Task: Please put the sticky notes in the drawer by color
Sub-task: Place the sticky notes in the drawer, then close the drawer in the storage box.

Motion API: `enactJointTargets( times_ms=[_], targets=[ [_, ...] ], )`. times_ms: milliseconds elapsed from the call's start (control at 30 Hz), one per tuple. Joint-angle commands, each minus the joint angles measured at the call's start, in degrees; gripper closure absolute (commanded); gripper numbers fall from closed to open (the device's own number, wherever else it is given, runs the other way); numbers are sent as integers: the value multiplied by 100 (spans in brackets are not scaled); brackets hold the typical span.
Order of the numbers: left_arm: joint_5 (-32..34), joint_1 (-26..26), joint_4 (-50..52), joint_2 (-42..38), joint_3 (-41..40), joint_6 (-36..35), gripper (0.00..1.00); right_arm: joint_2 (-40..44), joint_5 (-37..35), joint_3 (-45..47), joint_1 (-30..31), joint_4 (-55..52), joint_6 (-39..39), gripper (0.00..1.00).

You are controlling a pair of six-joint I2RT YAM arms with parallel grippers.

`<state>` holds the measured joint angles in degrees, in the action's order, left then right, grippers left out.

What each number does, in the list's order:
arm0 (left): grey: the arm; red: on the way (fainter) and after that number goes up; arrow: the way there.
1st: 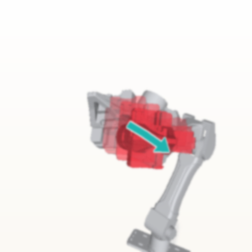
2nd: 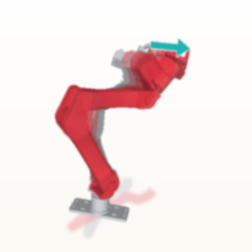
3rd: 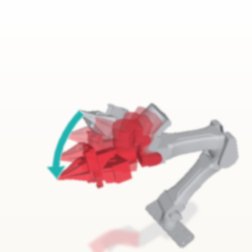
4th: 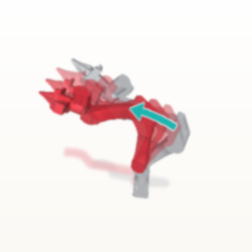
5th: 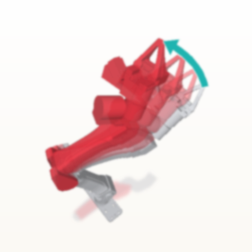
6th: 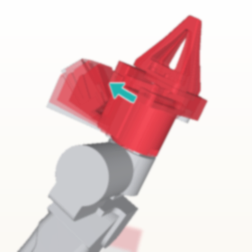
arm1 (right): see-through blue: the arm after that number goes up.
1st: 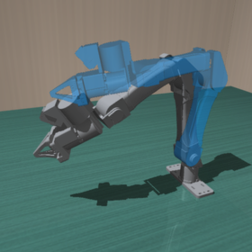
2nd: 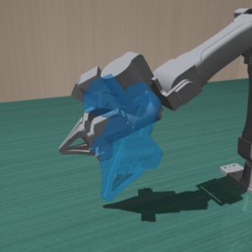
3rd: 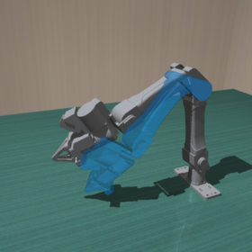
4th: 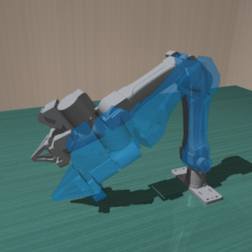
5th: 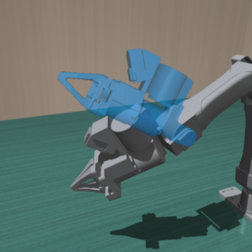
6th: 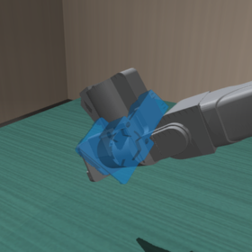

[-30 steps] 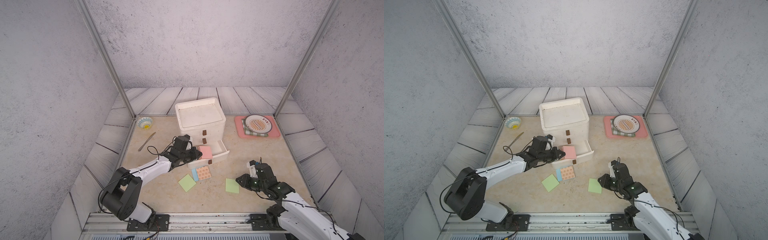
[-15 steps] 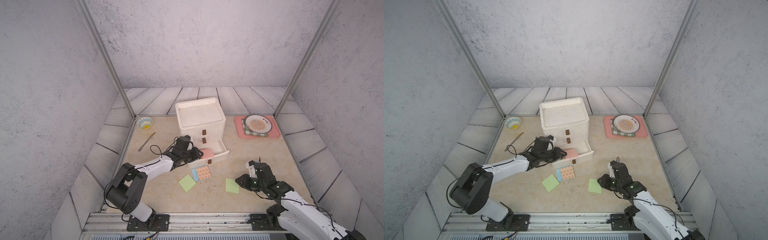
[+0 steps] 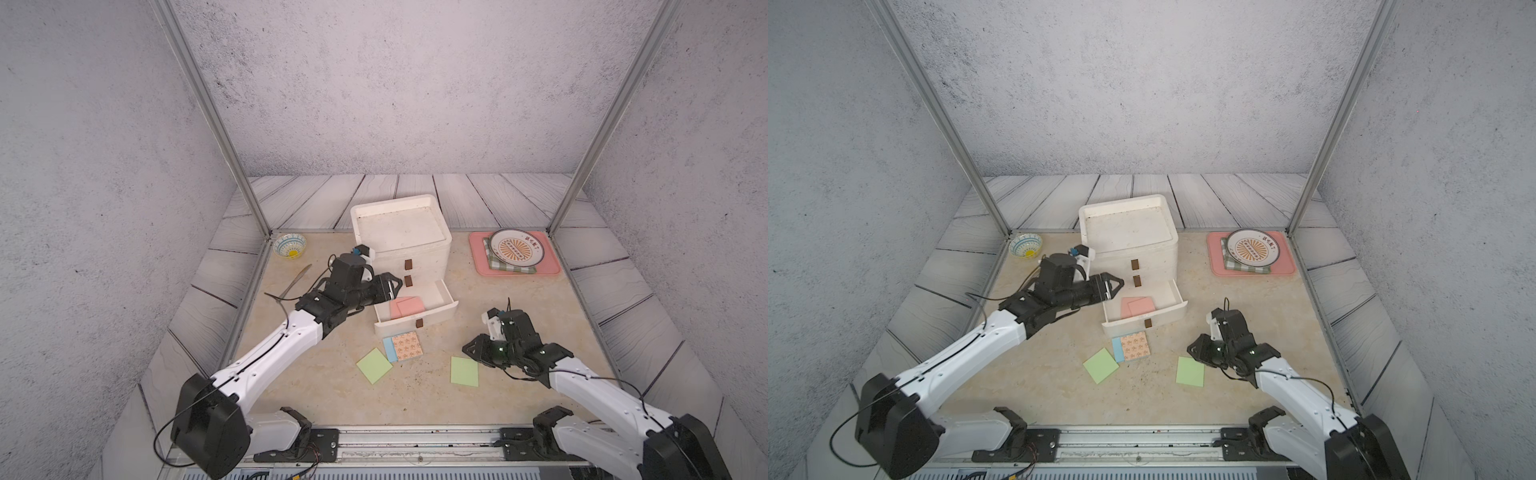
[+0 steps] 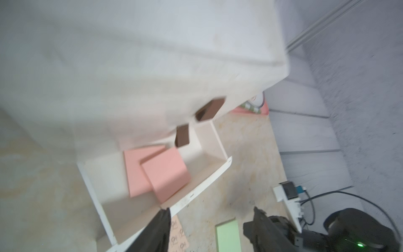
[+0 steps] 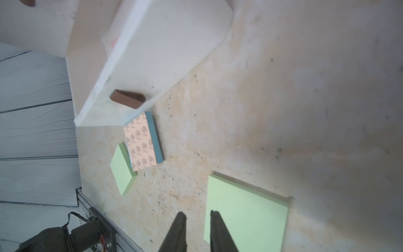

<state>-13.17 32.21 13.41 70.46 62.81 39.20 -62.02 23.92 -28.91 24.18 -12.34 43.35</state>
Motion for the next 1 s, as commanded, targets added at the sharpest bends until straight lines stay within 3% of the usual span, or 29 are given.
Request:
enactJointTargets(
  times_ms=[0, 133, 233, 567, 733, 967],
  targets=[
    [997, -56, 760, -207, 825, -859, 31, -699, 75, -503, 72, 743, -168, 76],
    [1128, -177, 1141, 540, 1983, -1338, 28, -1579, 94, -973, 261, 1377, -155, 78],
    [858, -315, 1525, 1438, 2996, -1486, 28, -2018, 6, -1249, 430, 1463, -236, 78],
    [119, -487, 2192, 3726, 5139, -1706, 34, -2304, -41, -1168, 615, 1685, -323, 78],
    [-90, -496, 2515, 4138, 5335, -1737, 35, -2313, -61, -1139, 630, 1678, -357, 78],
    [-188, -496, 2370, 4015, 4689, -1699, 34, -2614, -107, -1122, 659, 1932, -416, 78]
  ],
)
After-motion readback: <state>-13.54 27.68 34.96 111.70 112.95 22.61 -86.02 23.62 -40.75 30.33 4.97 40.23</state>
